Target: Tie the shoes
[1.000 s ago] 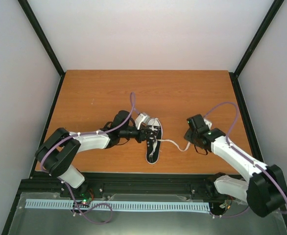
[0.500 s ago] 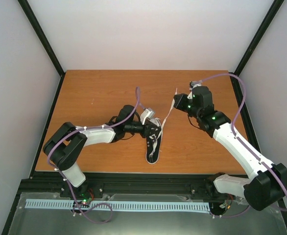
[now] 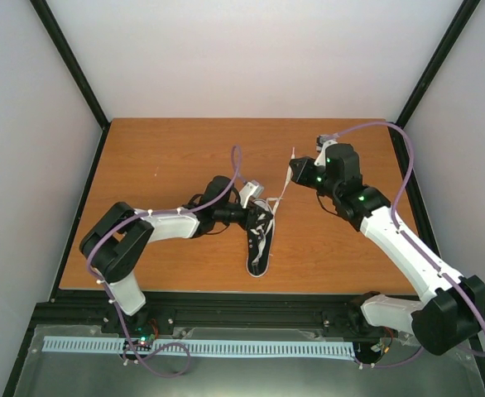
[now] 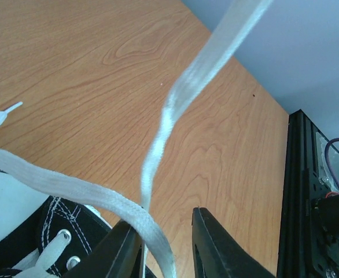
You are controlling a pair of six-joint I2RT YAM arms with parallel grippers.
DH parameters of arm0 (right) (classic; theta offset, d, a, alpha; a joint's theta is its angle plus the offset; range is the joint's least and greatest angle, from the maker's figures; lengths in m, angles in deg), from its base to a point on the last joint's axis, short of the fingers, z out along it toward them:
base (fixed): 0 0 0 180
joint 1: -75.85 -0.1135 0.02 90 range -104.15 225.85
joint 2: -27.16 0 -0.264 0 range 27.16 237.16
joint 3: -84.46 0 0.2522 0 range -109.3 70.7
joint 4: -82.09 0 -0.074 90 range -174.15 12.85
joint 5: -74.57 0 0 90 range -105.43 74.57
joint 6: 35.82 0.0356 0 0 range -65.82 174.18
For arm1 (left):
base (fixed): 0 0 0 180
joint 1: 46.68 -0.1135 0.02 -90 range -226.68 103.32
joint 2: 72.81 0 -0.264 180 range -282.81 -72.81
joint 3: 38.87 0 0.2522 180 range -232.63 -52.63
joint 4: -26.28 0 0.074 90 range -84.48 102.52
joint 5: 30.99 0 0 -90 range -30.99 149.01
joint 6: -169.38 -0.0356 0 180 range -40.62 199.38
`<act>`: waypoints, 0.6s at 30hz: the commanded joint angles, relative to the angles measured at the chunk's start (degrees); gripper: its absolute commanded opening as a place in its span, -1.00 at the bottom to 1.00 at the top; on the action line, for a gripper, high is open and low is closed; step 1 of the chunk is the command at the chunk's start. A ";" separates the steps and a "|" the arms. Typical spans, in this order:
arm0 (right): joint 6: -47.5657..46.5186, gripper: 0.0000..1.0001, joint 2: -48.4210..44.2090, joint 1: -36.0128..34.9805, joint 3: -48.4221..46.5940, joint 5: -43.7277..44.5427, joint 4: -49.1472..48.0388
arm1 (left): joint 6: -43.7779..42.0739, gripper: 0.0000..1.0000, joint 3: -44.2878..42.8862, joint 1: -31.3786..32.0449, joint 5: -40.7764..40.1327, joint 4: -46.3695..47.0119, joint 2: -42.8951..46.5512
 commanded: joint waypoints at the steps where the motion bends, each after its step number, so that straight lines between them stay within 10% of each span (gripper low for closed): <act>1: -1.75 -0.94 -1.72 0.01 -1.78 -0.51 0.82 | -0.24 -0.43 -2.99 0.18 1.77 0.44 -1.21; 18: -2.73 -0.94 0.94 -0.25 -4.18 -5.44 0.09 | -3.44 -0.23 -7.26 0.59 3.19 -4.03 -3.91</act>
